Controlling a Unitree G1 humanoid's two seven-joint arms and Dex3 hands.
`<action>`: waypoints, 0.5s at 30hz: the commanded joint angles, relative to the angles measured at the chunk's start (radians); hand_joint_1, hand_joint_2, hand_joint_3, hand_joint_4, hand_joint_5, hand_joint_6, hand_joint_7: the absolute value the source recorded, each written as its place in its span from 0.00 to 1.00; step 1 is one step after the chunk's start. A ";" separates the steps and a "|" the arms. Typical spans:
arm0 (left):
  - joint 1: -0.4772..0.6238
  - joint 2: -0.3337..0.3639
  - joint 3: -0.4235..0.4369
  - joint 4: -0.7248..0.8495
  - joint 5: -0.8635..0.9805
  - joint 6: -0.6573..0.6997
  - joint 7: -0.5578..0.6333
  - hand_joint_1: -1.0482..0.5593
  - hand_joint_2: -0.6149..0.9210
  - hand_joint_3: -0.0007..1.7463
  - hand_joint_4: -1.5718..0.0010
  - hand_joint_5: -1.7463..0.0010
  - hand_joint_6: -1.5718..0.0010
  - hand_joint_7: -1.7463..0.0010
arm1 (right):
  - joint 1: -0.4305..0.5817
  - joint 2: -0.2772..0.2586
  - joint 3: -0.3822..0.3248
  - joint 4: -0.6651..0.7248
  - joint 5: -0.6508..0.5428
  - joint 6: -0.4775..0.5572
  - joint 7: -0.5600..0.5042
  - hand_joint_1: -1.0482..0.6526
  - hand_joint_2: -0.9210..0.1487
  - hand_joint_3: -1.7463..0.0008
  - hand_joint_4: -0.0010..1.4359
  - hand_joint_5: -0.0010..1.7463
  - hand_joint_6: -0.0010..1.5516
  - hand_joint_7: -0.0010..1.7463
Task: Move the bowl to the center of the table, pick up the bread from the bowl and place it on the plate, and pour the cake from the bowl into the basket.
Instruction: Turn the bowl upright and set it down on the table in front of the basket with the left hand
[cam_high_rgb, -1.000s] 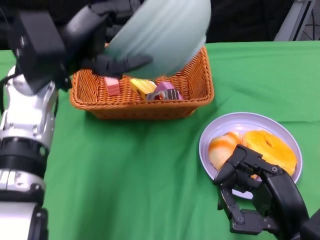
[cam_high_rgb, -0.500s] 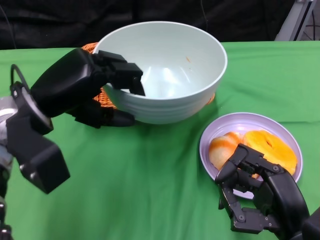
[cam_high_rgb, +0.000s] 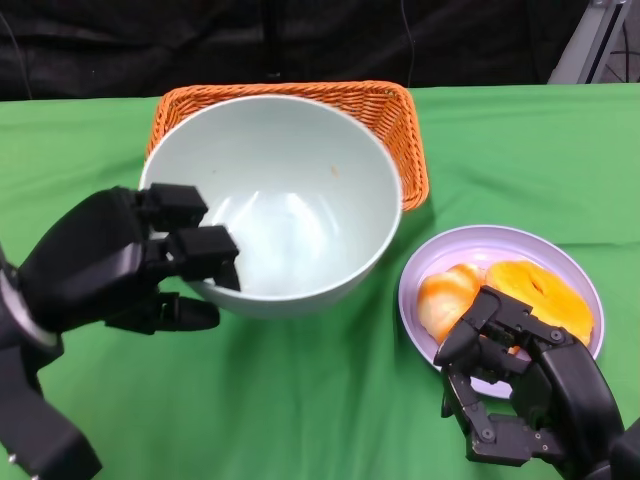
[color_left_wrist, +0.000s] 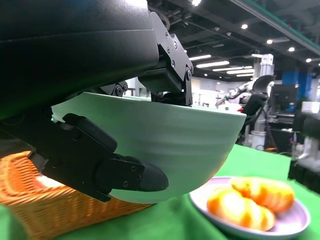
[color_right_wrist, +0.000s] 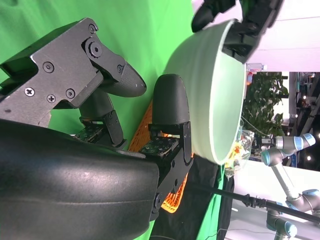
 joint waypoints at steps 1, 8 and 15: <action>0.020 0.079 -0.113 -0.005 0.093 0.061 0.256 0.58 0.92 0.20 0.55 0.00 0.58 0.18 | -0.001 -0.010 -0.009 -0.009 0.007 -0.001 -0.001 0.57 0.41 0.32 0.49 1.00 0.37 0.89; 0.029 0.140 -0.373 0.046 0.219 0.195 0.637 0.55 0.95 0.14 0.53 0.00 0.55 0.20 | 0.000 -0.007 -0.011 -0.019 0.003 0.015 -0.008 0.57 0.40 0.33 0.49 1.00 0.38 0.88; 0.031 0.146 -0.554 0.120 0.224 0.278 0.781 0.58 0.95 0.08 0.53 0.00 0.55 0.22 | 0.000 -0.009 -0.016 -0.015 0.008 0.016 -0.005 0.57 0.38 0.35 0.49 1.00 0.38 0.87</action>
